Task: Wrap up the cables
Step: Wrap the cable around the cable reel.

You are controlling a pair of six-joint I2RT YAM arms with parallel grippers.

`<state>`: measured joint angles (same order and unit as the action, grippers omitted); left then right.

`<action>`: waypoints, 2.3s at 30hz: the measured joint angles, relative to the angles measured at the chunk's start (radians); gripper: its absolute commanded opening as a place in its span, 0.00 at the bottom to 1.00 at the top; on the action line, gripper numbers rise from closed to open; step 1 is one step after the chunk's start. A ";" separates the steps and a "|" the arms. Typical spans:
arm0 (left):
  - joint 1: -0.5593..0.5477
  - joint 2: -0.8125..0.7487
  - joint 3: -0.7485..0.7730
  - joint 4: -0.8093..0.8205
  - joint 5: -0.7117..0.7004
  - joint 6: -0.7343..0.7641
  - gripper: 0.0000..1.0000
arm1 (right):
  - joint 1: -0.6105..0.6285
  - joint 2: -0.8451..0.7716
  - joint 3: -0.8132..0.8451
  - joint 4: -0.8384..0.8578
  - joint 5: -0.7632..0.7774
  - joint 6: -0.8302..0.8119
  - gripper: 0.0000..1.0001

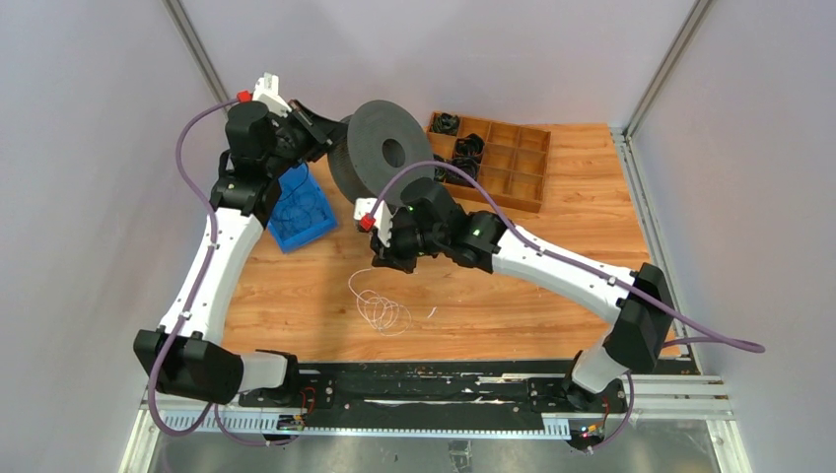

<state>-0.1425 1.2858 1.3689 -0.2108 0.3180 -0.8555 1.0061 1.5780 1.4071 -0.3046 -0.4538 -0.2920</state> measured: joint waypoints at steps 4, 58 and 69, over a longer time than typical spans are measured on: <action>-0.015 0.000 0.000 -0.033 -0.026 0.027 0.00 | 0.000 0.014 0.045 -0.045 0.006 -0.007 0.01; -0.462 -0.058 -0.061 -0.060 -0.517 0.868 0.00 | -0.108 -0.138 0.354 -0.320 0.273 -0.172 0.01; -0.481 -0.079 -0.108 -0.034 -0.448 0.961 0.00 | -0.190 -0.155 0.342 -0.322 0.335 -0.218 0.01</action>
<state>-0.6235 1.2068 1.2613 -0.2451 -0.1299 0.1051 0.8165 1.4227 1.7493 -0.6262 -0.1184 -0.5102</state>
